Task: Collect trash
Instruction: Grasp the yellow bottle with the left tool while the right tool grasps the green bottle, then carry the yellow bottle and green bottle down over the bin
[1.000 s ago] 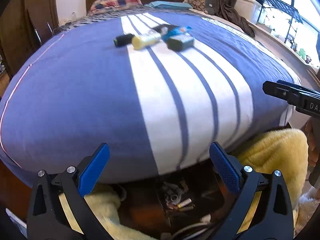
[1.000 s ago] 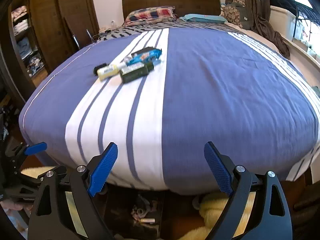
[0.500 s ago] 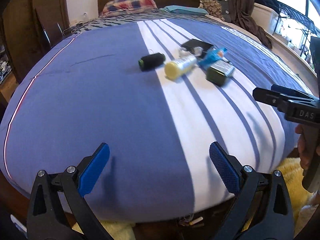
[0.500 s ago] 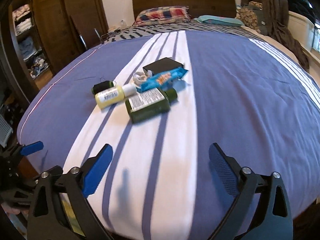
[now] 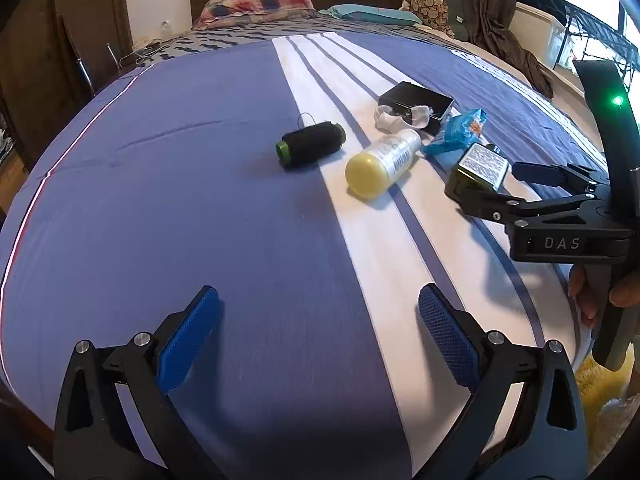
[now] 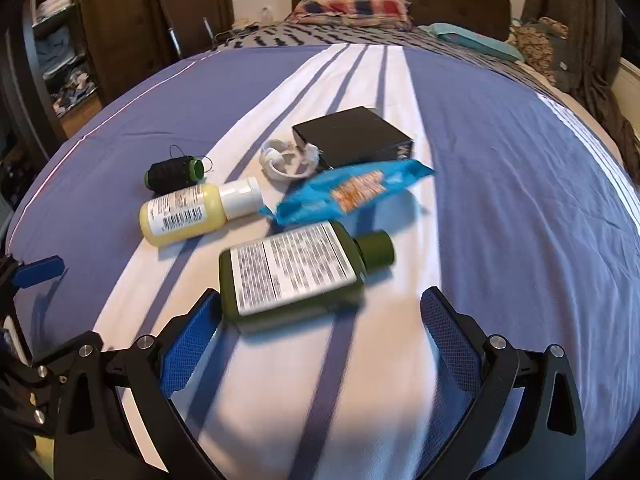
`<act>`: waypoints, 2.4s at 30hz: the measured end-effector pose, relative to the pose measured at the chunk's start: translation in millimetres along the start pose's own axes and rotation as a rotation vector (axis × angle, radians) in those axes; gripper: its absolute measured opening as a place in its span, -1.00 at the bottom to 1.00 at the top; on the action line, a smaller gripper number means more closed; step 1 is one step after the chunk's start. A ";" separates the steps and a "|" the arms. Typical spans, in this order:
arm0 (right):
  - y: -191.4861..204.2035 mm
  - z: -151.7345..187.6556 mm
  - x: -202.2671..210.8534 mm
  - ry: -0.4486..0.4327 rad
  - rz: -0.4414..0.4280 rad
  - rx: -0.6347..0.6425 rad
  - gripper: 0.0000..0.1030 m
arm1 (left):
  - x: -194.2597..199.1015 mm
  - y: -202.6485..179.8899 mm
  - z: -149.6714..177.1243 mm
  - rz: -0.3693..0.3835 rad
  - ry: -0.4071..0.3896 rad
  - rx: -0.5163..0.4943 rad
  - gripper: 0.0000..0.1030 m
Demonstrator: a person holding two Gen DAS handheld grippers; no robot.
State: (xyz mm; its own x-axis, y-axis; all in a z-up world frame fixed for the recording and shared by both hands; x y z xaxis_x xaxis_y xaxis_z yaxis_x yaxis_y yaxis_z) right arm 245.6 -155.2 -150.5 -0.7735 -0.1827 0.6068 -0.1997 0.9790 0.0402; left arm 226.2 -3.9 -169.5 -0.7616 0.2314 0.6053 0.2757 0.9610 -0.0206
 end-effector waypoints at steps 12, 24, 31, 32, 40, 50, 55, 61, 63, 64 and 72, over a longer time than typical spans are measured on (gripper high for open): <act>-7.6 -2.1 1.0 -0.003 -0.019 -0.015 0.69 | -30.5 -11.2 -26.8 0.069 -0.025 0.011 0.68; -32.9 20.7 36.5 -0.032 0.025 -0.111 0.69 | -73.6 -36.0 -49.6 0.142 -0.023 -0.025 0.05; -42.3 29.7 52.7 -0.053 0.049 -0.148 0.68 | -71.1 -41.2 -45.5 0.134 -0.008 -0.054 -0.35; -42.5 30.8 55.2 -0.057 0.053 -0.153 0.68 | -67.2 -41.4 -43.2 0.130 -0.006 -0.054 -0.37; -36.7 51.2 82.1 -0.062 0.059 -0.171 0.68 | -21.1 -48.8 -8.7 0.098 -0.005 -0.065 -0.44; -26.7 77.2 133.9 -0.099 0.049 -0.200 0.68 | 41.4 -62.9 25.0 0.099 -0.037 -0.059 -0.44; -15.0 93.6 156.6 -0.114 0.031 -0.214 0.68 | 68.1 -67.1 39.3 0.098 -0.058 -0.053 -0.44; -0.6 112.1 175.7 -0.113 0.009 -0.213 0.68 | 102.6 -69.6 61.3 0.108 -0.074 -0.042 -0.44; 3.1 118.7 178.7 -0.105 0.004 -0.214 0.68 | 110.3 -70.9 69.2 0.113 -0.075 -0.037 -0.44; 4.7 122.7 180.0 -0.101 0.002 -0.215 0.68 | 115.2 -72.0 76.0 0.116 -0.072 -0.036 -0.44; 15.9 161.0 182.8 -0.038 -0.013 -0.220 0.68 | 128.0 -78.4 121.4 0.133 -0.017 -0.008 -0.44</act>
State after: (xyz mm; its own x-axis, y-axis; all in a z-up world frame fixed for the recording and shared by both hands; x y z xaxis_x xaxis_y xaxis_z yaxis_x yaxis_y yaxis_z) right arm 4.2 -187.5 -166.7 -0.7946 -0.1942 0.5752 -0.0766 0.9719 0.2224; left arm 35.9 -31.3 -187.0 -0.7280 0.3593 0.5840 0.3793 0.9205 -0.0936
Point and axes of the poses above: each gripper's, at about its wrist camera, not at the fingertips, and x roughly against the way its jaws point, y to its left, z to its underside, the point moved 4 cm from there along -x, roughly the way its jaws point, and after that the axes turned 15 degrees about -y, right-handed, at the moved point
